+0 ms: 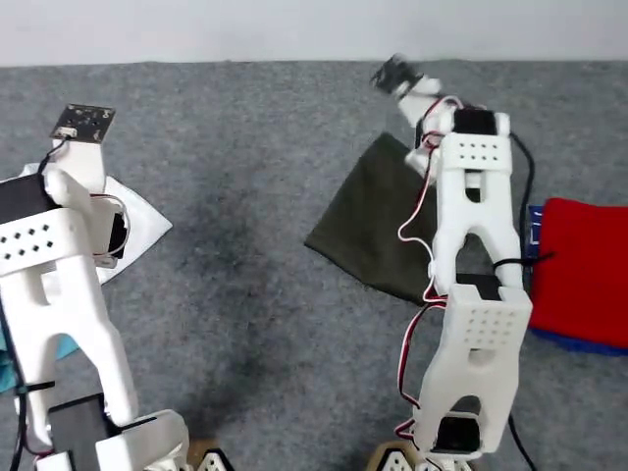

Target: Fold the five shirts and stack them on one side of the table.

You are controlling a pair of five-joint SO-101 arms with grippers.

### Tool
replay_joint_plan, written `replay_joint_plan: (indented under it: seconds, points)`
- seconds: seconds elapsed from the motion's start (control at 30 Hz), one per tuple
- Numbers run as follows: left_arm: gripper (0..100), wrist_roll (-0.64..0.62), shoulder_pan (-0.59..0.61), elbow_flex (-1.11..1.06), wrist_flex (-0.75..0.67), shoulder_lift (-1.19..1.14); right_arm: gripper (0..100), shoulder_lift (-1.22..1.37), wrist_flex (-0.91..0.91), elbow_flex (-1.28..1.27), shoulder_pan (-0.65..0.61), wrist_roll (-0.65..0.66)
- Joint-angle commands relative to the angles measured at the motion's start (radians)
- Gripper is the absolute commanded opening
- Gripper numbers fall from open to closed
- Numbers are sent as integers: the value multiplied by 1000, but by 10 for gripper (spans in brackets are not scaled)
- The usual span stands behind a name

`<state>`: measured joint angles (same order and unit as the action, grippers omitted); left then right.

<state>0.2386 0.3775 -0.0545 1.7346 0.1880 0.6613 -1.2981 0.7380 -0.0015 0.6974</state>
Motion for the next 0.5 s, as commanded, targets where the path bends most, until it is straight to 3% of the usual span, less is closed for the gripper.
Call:
replay_joint_plan:
  seconds: [0.0,0.23,0.47]
  points:
    - [14,11,-6,7,18,44,302,-16,-186,144,-16,-210]
    - [14,11,-6,7,18,43,302,-18,-472,233,-31,-555]
    - [14,12,-6,7,18,43,302,-22,-499,221,-45,-752]
